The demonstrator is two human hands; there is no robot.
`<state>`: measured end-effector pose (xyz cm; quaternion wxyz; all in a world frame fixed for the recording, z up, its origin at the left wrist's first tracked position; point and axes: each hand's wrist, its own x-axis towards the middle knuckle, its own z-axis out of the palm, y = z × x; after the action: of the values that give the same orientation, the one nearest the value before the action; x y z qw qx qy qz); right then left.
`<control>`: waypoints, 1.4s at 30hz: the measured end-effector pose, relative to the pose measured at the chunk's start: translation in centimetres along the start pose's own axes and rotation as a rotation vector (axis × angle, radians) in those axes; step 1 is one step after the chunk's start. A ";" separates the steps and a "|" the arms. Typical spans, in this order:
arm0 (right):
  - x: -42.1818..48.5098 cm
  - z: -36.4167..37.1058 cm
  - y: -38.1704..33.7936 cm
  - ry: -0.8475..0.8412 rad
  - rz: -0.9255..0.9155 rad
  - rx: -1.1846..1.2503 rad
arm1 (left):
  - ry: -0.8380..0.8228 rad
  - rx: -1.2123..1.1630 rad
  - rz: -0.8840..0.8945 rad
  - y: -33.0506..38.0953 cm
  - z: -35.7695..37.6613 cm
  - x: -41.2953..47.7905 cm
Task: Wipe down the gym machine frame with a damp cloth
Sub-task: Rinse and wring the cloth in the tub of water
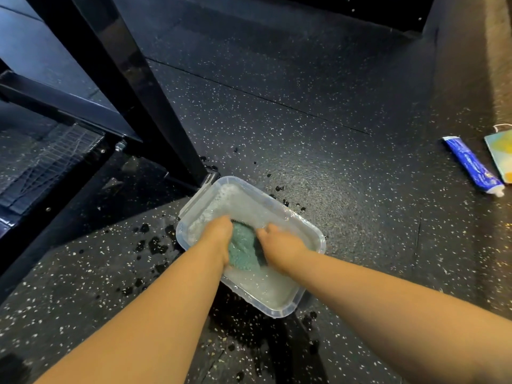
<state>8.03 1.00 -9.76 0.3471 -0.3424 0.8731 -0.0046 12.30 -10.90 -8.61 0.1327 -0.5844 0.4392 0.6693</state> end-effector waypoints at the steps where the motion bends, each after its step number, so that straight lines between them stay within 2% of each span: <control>1: 0.0 -0.2 -0.2 -0.045 0.040 0.070 | -0.008 0.011 0.020 0.1 0.2 -0.9; 2: -0.1 -0.5 -0.5 -0.036 0.061 0.171 | 0.001 0.033 0.030 0.1 0.5 -1.6; 4: -0.7 -1.7 -1.7 0.090 0.075 0.477 | -0.039 0.016 -0.025 0.3 0.4 -2.3; 5: -1.3 -2.5 -2.6 0.166 0.066 0.680 | -0.132 -0.021 -0.018 0.2 0.5 -2.6; 6: -2.0 -3.1 -3.6 0.233 0.043 0.863 | -0.324 -0.108 0.023 0.2 0.9 -3.3; 7: -2.7 -3.6 -4.6 0.290 0.003 0.962 | -0.422 -0.231 0.112 0.4 1.2 -4.2; 8: -3.3 -4.0 -5.4 0.320 -0.049 0.964 | -0.551 -0.473 0.200 1.6 1.4 -4.5; 9: -3.6 -4.1 -5.9 0.338 -0.089 0.896 | -0.499 -0.871 0.027 1.9 2.0 -4.9; 10: -3.5 -4.0 -5.9 0.353 -0.104 0.790 | -0.434 -0.942 0.015 1.8 2.1 -4.9; 11: -3.0 -3.8 -5.6 0.363 -0.083 0.688 | -0.307 -0.847 -0.016 1.2 2.4 -5.2; 12: -2.4 -3.6 -4.9 0.366 -0.045 0.614 | -0.323 -0.676 -0.030 0.2 2.5 -4.2; 13: -1.8 -3.4 -4.1 0.364 -0.010 0.558 | -0.225 -0.403 -0.091 0.5 2.0 -3.9; 14: -1.3 -3.2 -3.1 0.357 0.008 0.506 | -0.197 -0.174 -0.084 0.8 1.3 -3.3; 15: -0.9 -3.0 -2.2 0.344 0.005 0.467 | -0.220 -0.082 -0.057 1.3 0.8 -3.3; 17: -0.5 -2.3 -0.7 0.254 -0.046 0.381 | -0.111 0.230 0.043 1.8 0.6 -3.0; 20: 0.2 -1.1 0.6 -0.052 -0.140 0.020 | 0.134 1.296 0.400 2.5 0.3 -3.9; 21: 0.3 -1.0 0.7 -0.120 -0.138 -0.089 | 0.178 1.508 0.441 2.7 0.2 -4.1; 22: 0.4 -1.3 0.6 -0.154 -0.128 -0.152 | 0.163 1.624 0.491 2.6 0.0 -3.8; 24: -0.2 -3.4 0.1 -0.142 -0.136 -0.149 | -0.053 1.587 0.651 2.1 0.0 -3.6; 25: -0.6 -4.8 -0.1 -0.104 -0.148 -0.015 | -0.215 1.425 0.702 1.7 -0.1 -3.7; 27: -2.6 -8.2 -0.4 -0.013 -0.178 0.421 | -0.490 0.958 0.622 1.4 -0.4 -4.8; 28: -3.9 -9.8 -0.5 0.051 -0.202 0.619 | -0.545 0.780 0.595 1.4 -0.7 -4.9; 29: -5.0 -11.0 0.0 0.094 -0.215 0.798 | -0.550 0.730 0.589 1.4 -0.9 -4.7; 31: -5.9 -12.0 1.5 0.098 -0.195 0.987 | -0.446 0.830 0.671 1.5 -1.0 -3.5; 32: -6.0 -11.8 2.0 0.069 -0.169 0.932 | -0.340 0.925 0.730 1.6 -1.1 -2.7; 34: -5.3 -10.4 2.7 -0.024 -0.120 0.589 | -0.025 1.241 0.848 1.9 -1.1 -1.5; 36: -4.3 -7.9 2.3 -0.113 -0.130 0.244 | 0.193 1.592 0.856 1.7 -0.8 -1.2; 39: -2.7 -4.0 0.8 -0.252 -0.125 -0.025 | 0.222 1.951 0.768 0.5 0.4 -0.8; 42: -1.6 -2.3 -0.1 -0.301 -0.091 -0.137 | 0.166 2.071 0.681 0.3 0.8 -0.6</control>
<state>7.51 1.32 -7.05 0.4491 -0.4014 0.7931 0.0904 11.68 -10.27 -7.99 0.3379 -0.0807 0.9355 -0.0643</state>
